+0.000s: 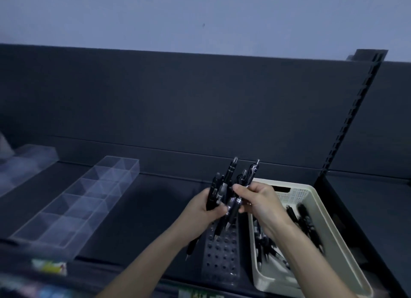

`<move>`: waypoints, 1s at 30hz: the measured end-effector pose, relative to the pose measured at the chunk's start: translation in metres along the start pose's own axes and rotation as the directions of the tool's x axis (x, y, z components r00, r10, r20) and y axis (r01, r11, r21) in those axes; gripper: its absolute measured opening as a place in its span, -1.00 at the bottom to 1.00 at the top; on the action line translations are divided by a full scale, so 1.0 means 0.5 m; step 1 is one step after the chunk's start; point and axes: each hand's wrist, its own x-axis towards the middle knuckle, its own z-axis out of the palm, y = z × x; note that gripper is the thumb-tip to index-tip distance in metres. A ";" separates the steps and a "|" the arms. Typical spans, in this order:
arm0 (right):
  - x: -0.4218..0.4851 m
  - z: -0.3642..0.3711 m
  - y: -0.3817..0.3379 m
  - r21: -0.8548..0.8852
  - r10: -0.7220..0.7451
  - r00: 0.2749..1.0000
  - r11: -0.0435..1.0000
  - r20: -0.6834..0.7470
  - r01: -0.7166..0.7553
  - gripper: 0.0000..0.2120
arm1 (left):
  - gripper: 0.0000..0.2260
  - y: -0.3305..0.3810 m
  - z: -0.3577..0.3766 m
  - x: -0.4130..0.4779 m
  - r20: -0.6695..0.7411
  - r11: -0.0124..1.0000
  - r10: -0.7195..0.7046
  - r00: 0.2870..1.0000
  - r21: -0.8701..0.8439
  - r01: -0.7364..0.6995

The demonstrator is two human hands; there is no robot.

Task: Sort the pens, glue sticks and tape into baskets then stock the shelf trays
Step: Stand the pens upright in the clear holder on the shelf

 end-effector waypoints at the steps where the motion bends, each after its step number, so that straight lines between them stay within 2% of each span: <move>1: 0.001 0.012 0.003 -0.008 0.001 1.000 1.000 0.010 -0.001 -0.83 | -0.87 -0.005 -0.007 -0.005 -0.009 1.000 -0.013 1.000 0.005 0.013; 3: 0.003 0.032 0.009 -0.031 0.012 1.000 0.999 0.027 -0.012 -0.79 | -0.82 -0.014 -0.022 -0.015 -0.039 0.999 -0.035 0.999 0.019 0.035; 5: 0.003 0.044 0.015 -0.045 0.043 0.998 0.998 0.048 -0.041 -0.84 | -0.81 -0.018 -0.038 -0.025 -0.085 0.999 -0.053 0.995 0.008 0.054; 10: 0.003 0.047 0.031 -0.129 0.154 0.984 0.982 0.095 -0.141 -0.89 | -0.88 -0.041 -0.084 -0.039 -0.160 0.994 -0.105 0.981 -0.026 0.103; 15: 0.007 0.046 0.041 -0.160 0.174 0.982 0.974 0.072 -0.161 -0.87 | -0.88 -0.064 -0.098 -0.042 -0.178 0.989 -0.148 0.973 -0.038 0.144; 19: 0.003 0.045 0.043 -0.202 0.123 0.992 0.972 0.015 -0.117 -0.95 | -0.89 -0.069 -0.098 -0.041 -0.169 0.987 -0.162 0.972 -0.048 0.156; 23: 0.001 0.037 0.047 -0.370 -0.003 0.995 0.928 -0.103 -0.035 -0.87 | -0.90 -0.071 -0.102 -0.045 -0.160 0.987 -0.162 0.974 -0.032 0.159; 27: 0.010 0.015 0.052 -0.599 -0.172 0.961 0.801 -0.219 0.007 -0.87 | -0.89 -0.081 -0.110 -0.051 -0.156 0.987 -0.159 0.975 -0.002 0.160; 30: 0.010 0.018 0.056 -0.704 -0.227 0.944 0.710 -0.242 -0.010 -0.84 | -0.90 -0.087 -0.112 -0.052 -0.152 0.986 -0.166 0.974 0.004 0.168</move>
